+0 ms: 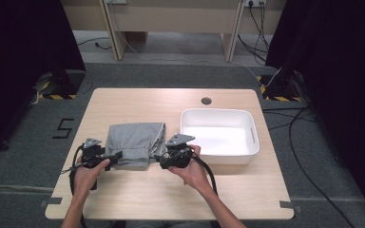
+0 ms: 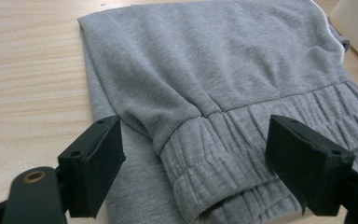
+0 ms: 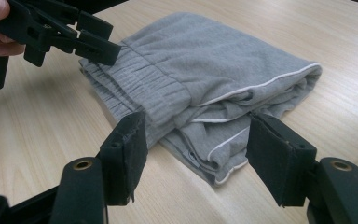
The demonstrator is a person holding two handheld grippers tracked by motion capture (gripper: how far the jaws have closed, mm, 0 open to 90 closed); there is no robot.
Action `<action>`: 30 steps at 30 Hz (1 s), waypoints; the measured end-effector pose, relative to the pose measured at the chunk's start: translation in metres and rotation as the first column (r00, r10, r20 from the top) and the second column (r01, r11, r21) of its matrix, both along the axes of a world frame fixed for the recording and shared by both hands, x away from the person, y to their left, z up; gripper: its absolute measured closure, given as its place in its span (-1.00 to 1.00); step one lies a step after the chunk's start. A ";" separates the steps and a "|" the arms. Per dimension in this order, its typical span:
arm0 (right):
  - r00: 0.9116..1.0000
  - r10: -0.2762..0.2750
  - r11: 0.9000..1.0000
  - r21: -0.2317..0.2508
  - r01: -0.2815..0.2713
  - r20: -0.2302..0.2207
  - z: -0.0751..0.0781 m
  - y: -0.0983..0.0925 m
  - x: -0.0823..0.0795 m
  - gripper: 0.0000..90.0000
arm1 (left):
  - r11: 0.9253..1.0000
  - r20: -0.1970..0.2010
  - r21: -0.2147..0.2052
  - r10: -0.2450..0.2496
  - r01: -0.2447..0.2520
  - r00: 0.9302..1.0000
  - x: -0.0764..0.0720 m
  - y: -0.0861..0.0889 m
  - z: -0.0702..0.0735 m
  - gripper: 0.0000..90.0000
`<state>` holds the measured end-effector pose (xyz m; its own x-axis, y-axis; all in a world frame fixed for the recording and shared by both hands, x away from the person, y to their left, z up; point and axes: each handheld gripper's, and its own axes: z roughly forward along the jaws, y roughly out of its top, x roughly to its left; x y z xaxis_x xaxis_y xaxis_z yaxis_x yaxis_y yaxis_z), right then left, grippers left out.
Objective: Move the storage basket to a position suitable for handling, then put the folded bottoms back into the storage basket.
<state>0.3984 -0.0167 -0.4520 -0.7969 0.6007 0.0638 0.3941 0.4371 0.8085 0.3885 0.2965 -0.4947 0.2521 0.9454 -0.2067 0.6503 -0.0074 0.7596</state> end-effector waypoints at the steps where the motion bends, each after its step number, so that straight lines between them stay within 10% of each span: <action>1: 1.000 0.001 1.000 -0.002 -0.001 -0.005 0.000 0.001 0.000 -0.15 | 1.000 -0.001 -0.001 -0.002 0.002 1.000 0.000 0.000 0.000 -0.59; 30: 1.000 -0.012 0.996 -0.089 0.010 -0.017 -0.029 0.028 0.002 -0.15 | 0.996 -0.048 -0.049 -0.080 0.078 0.996 -0.018 -0.006 -0.019 0.00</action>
